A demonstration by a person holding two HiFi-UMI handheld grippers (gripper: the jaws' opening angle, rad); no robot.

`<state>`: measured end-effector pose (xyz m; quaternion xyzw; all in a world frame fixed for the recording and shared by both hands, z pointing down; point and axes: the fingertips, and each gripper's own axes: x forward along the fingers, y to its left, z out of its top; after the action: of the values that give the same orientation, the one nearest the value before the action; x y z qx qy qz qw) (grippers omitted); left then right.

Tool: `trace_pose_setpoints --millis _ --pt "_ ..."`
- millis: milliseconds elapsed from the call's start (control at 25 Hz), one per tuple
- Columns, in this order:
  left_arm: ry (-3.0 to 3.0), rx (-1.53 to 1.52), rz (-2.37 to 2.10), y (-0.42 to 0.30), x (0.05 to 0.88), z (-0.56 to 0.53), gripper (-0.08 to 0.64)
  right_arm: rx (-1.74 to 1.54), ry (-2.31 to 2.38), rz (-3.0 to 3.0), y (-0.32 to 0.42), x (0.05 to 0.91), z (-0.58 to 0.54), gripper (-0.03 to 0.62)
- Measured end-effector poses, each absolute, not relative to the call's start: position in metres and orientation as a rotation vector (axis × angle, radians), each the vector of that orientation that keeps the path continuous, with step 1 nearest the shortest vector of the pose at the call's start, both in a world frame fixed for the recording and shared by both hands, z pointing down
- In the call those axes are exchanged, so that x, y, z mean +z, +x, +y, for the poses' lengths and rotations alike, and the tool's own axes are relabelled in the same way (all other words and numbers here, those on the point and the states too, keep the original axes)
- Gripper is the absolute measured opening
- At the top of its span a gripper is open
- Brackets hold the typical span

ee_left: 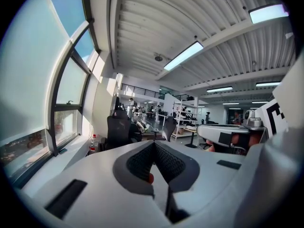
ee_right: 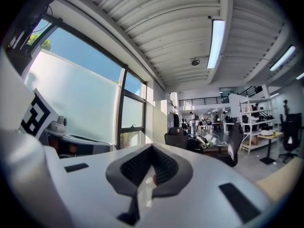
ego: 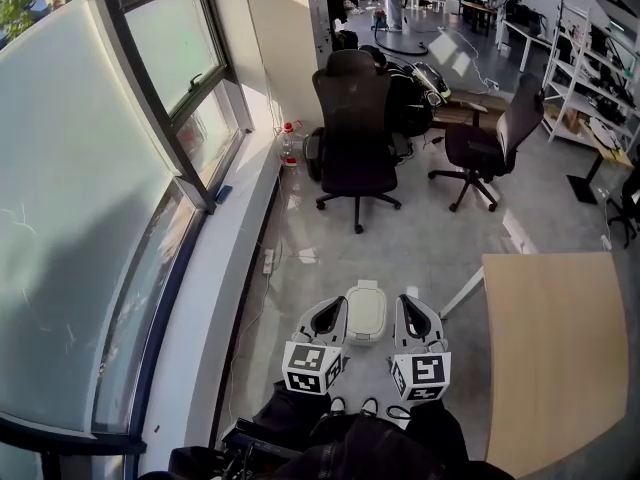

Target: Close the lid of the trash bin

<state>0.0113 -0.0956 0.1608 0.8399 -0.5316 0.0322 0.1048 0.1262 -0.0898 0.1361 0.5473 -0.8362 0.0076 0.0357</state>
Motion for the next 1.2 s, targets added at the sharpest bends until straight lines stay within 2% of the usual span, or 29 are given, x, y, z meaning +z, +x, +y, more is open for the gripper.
trace_pose_setpoints --millis 400,1200 --pt "2.545 0.042 -1.601 0.027 0.127 -0.090 0.000 -0.089 1.753 -2.622 0.128 0.090 -0.079 0.002" --pt "2.611 -0.034 -1.601 0.030 0.095 -0.101 0.000 -0.165 1.775 -2.672 0.123 0.058 -0.086 0.002"
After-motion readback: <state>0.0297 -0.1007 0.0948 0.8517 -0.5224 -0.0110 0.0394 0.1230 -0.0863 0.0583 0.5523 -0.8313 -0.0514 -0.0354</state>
